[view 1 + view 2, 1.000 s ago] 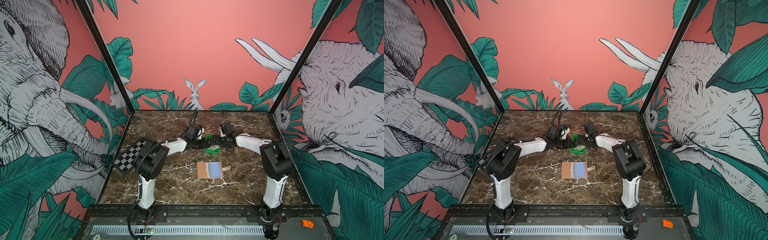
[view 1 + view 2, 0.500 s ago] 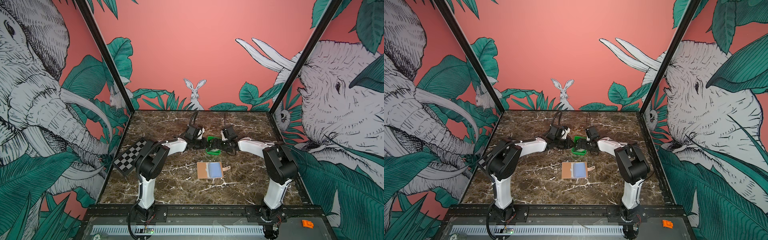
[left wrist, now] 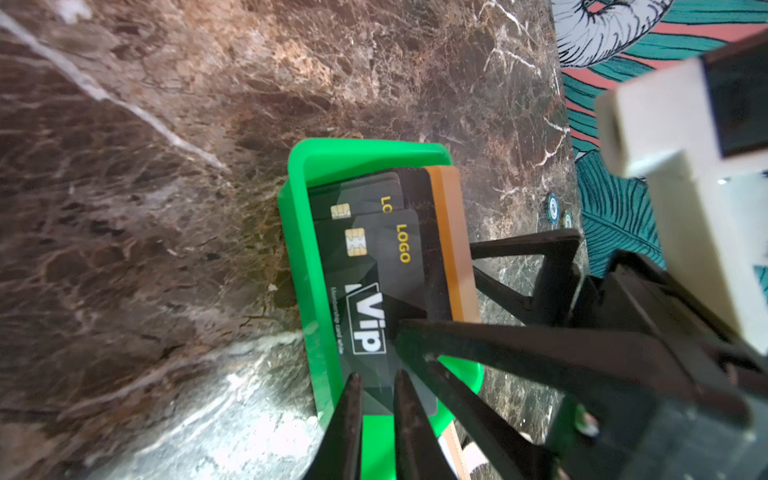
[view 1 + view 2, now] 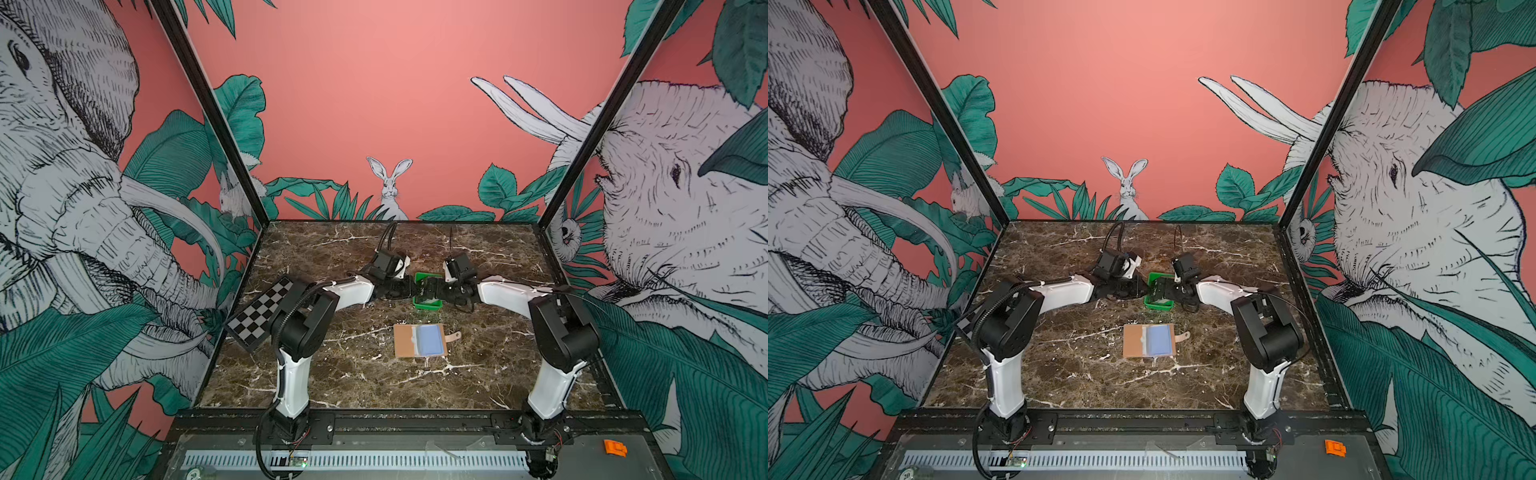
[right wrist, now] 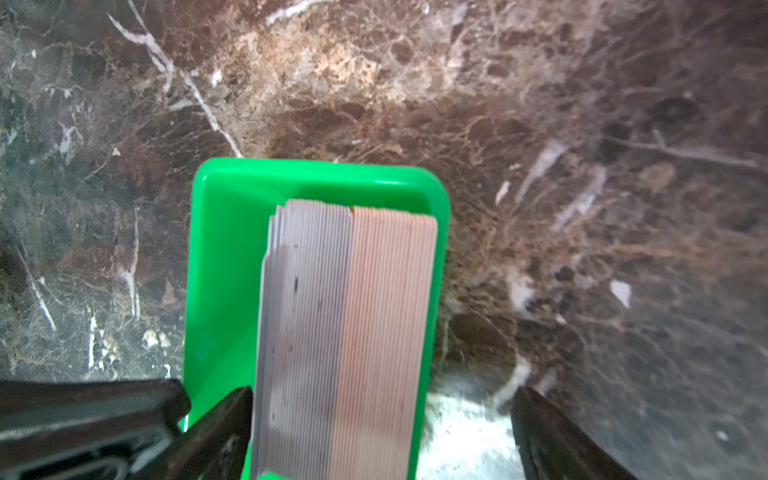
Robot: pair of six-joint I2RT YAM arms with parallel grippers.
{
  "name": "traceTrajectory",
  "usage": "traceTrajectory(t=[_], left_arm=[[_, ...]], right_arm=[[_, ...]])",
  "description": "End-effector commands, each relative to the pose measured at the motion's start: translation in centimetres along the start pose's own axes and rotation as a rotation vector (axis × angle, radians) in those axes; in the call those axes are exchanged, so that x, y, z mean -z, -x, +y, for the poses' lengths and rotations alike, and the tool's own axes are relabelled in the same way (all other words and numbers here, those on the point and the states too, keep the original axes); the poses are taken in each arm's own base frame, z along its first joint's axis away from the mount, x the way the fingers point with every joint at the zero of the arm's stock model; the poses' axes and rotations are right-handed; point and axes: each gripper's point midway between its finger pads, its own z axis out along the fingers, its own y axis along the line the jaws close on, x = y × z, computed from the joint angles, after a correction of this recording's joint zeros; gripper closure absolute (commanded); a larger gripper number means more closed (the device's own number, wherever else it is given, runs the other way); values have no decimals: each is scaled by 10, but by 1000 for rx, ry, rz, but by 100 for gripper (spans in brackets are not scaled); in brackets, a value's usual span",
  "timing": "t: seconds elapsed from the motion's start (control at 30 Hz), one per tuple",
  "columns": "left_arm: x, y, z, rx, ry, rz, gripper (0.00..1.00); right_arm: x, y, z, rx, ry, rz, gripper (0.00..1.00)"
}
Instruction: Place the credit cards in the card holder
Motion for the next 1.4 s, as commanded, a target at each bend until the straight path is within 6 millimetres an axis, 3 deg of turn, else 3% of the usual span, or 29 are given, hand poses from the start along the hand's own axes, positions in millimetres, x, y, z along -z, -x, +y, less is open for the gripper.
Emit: traceTrajectory(t=[0.0, 0.43, 0.7, 0.77, 1.03, 1.2, 1.37], left_arm=[[6, 10, -12, -24, -30, -20, 83], [19, 12, -20, -45, -32, -36, 83], [46, -3, -17, -75, 3, -60, 79], [52, -8, -18, -86, 1, -69, 77], [69, -29, -18, -83, -50, -99, 74], [78, -40, -18, -95, -65, -99, 73], [81, -46, -24, -93, -109, -92, 72]], right_arm=[[15, 3, -1, -4, -12, -27, 6], [22, -5, 5, 14, 39, -13, 6], [45, -17, 11, -19, 26, -36, 11], [59, -15, 17, -20, 25, -67, 13], [69, -20, 38, -73, 47, -98, 40], [58, -20, 44, -129, 48, -113, 58], [48, -14, 50, -153, 75, -133, 69]])
